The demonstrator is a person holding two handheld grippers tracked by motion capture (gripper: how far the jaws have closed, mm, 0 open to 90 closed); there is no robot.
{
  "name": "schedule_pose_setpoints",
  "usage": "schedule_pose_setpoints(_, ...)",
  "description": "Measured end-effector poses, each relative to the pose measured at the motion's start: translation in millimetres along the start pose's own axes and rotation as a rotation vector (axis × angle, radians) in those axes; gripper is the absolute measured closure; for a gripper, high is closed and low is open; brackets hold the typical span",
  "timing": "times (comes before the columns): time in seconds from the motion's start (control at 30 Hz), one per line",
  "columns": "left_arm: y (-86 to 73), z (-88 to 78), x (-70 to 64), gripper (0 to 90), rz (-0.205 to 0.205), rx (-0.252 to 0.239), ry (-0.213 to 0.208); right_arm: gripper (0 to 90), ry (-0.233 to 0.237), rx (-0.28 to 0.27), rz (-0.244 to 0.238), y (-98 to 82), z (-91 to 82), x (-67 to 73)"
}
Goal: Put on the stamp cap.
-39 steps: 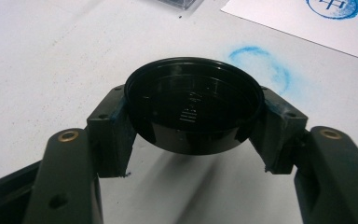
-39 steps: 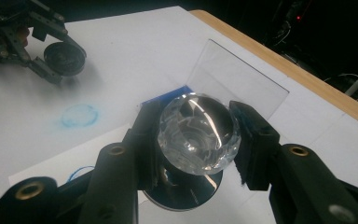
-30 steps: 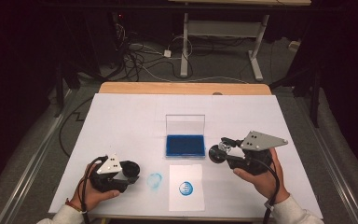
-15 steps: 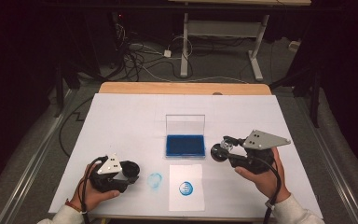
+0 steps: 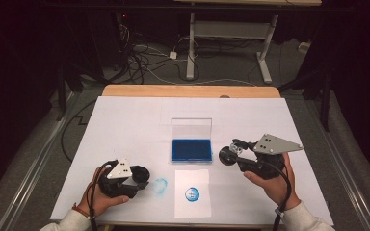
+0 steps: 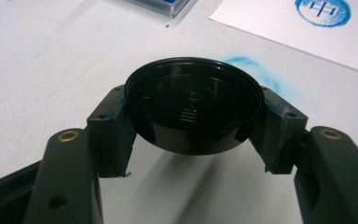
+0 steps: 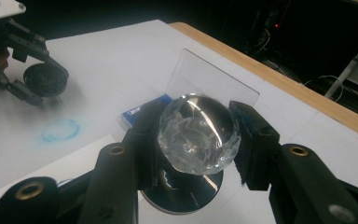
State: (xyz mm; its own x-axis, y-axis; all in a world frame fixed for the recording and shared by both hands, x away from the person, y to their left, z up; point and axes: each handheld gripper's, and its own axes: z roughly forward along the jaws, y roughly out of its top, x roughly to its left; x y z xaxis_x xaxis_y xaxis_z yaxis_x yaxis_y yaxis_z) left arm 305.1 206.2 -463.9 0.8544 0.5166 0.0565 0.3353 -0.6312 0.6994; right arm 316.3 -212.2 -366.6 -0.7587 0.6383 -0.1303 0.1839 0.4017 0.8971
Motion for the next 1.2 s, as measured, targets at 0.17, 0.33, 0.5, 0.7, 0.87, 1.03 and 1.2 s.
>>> schedule_pose_setpoints(0.17, 8.7, 3.4, -4.2, 36.9, 0.018, -0.013, -0.014, 57.2, 0.015, 0.002, -0.005, 2.1, 3.6, 2.6)
schedule_pose_setpoints(0.33, 16.7, 5.9, -5.0, 36.9, 0.022, -0.030, -0.020, 57.2, 0.035, 0.003, -0.022, 5.0, 10.0, 6.8)
schedule_pose_setpoints(0.5, 27.1, 10.8, -9.6, 36.9, 0.048, -0.035, -0.030, 57.2, 0.046, -0.002, -0.022, 9.6, 16.7, 11.7)
schedule_pose_setpoints(0.7, 39.0, 15.9, -13.1, 36.9, 0.070, -0.049, -0.046, 57.2, 0.072, -0.014, -0.013, 16.6, 25.6, 18.1)
schedule_pose_setpoints(0.87, 49.2, 19.4, -18.6, 36.9, 0.088, -0.070, -0.060, 57.2, 0.090, -0.034, -0.019, 24.4, 30.3, 24.0)
schedule_pose_setpoints(1.03, 58.6, 24.2, -24.6, 36.9, 0.093, -0.092, -0.079, 57.2, 0.114, -0.051, -0.023, 31.3, 35.5, 31.0)
schedule_pose_setpoints(1.2, 65.6, 28.1, -28.7, 36.9, 0.086, -0.114, -0.102, 57.2, 0.139, -0.055, -0.029, 34.6, 41.3, 38.4)
